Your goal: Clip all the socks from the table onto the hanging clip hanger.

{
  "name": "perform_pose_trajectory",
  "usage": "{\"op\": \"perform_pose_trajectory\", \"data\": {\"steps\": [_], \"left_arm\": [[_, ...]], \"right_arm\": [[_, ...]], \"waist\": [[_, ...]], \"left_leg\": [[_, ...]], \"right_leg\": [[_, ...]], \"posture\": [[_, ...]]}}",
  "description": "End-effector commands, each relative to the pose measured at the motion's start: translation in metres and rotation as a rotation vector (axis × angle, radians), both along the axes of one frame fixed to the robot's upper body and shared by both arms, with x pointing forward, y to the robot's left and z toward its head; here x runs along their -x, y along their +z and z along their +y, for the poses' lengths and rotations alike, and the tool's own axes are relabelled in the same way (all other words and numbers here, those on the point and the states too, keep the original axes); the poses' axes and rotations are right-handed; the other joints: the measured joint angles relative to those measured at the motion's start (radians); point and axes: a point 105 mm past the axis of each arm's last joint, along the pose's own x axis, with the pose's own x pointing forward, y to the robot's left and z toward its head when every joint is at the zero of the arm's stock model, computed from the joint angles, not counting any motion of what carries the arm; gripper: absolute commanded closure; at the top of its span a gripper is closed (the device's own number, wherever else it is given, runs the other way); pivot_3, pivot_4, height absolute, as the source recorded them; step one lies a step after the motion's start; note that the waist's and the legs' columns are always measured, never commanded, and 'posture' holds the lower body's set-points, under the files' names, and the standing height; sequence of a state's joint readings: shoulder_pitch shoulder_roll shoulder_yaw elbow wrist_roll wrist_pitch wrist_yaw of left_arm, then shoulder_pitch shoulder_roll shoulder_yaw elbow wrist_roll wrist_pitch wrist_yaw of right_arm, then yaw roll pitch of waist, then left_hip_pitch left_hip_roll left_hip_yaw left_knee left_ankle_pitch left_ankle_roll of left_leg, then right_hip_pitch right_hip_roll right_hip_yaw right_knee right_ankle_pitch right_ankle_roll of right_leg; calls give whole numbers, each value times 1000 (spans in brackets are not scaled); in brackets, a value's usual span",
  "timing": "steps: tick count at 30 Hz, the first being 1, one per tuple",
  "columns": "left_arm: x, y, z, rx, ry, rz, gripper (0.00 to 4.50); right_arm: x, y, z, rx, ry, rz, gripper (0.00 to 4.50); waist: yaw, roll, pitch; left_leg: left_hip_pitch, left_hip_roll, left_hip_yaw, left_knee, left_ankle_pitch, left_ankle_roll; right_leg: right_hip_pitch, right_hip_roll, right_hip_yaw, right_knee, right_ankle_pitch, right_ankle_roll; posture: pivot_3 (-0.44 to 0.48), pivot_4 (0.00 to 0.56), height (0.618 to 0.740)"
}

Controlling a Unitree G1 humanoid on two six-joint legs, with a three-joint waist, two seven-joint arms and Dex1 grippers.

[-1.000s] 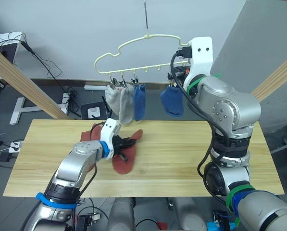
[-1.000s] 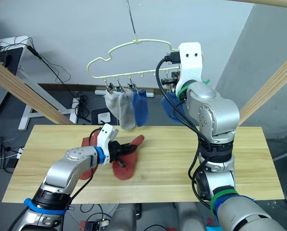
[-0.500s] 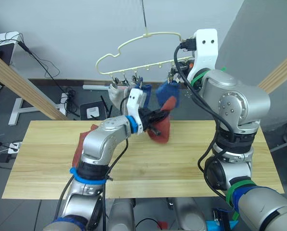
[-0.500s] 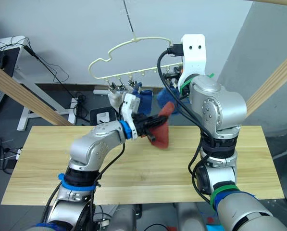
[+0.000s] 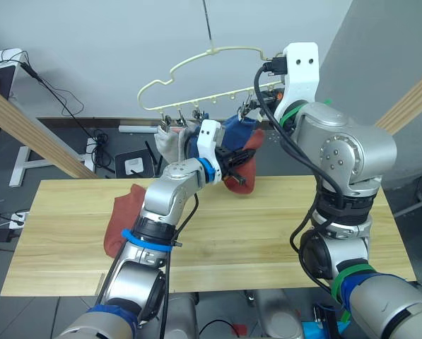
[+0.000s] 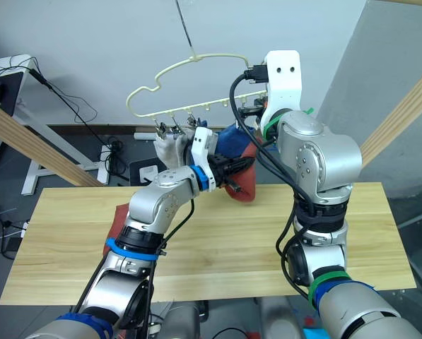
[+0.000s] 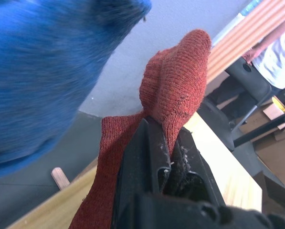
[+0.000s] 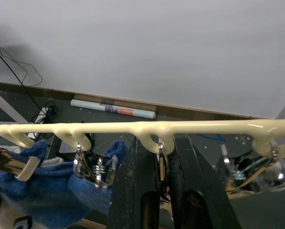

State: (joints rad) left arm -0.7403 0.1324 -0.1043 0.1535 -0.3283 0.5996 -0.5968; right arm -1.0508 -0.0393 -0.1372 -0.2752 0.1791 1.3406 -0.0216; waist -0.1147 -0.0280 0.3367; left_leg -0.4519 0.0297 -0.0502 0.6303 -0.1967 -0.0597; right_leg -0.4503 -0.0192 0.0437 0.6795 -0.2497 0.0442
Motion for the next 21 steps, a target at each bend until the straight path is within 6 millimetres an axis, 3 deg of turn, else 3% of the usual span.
{"op": "perform_pose_trajectory", "data": {"steps": [1,21], "left_arm": [[-1,14,-4,24,-2,-57,4459],[-7,37,-8,86,7,-95,4459]], "right_arm": [[9,23,1,-20,10,-90,4500],[9,21,1,-30,4,-83,4500]], "waist": [[0,0,0],[-1,0,0]], "left_leg": [[0,0,0,0,0,0],[0,0,0,0,0,0]], "right_leg": [[0,0,0,0,0,0],[0,0,0,0,0,0]], "posture": [[-223,362,740],[-224,362,740]]}}
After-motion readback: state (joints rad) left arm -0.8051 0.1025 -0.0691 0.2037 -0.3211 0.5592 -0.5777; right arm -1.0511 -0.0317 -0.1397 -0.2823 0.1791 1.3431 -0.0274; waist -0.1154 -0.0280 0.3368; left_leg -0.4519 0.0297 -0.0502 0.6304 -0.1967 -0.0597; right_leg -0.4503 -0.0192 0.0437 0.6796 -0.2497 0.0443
